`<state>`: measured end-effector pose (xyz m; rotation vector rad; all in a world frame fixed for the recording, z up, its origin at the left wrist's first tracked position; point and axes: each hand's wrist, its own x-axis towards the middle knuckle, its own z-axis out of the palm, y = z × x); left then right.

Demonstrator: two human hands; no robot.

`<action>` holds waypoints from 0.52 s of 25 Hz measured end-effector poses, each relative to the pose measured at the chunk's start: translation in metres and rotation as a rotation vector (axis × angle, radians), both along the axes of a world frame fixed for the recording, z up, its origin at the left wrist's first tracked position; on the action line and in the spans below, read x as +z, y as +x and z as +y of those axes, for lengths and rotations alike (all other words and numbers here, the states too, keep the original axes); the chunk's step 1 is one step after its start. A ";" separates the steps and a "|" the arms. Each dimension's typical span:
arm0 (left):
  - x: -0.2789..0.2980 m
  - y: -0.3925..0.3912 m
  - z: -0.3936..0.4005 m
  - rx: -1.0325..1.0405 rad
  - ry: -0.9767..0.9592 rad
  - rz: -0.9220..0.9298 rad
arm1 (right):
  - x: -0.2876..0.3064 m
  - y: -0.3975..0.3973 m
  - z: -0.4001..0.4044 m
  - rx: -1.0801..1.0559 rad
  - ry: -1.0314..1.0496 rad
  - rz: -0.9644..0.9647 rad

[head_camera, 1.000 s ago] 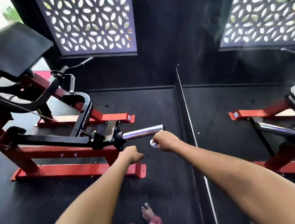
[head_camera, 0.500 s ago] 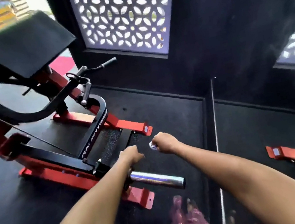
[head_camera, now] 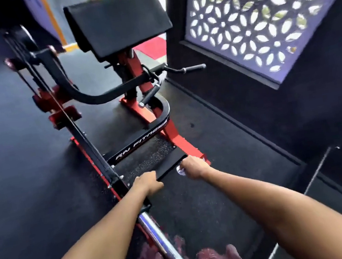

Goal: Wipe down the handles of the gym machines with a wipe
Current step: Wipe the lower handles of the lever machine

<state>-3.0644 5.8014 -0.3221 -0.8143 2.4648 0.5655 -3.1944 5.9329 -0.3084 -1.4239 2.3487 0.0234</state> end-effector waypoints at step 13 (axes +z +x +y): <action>-0.013 -0.024 0.005 0.220 0.015 -0.002 | -0.026 -0.049 -0.051 0.284 0.015 -0.030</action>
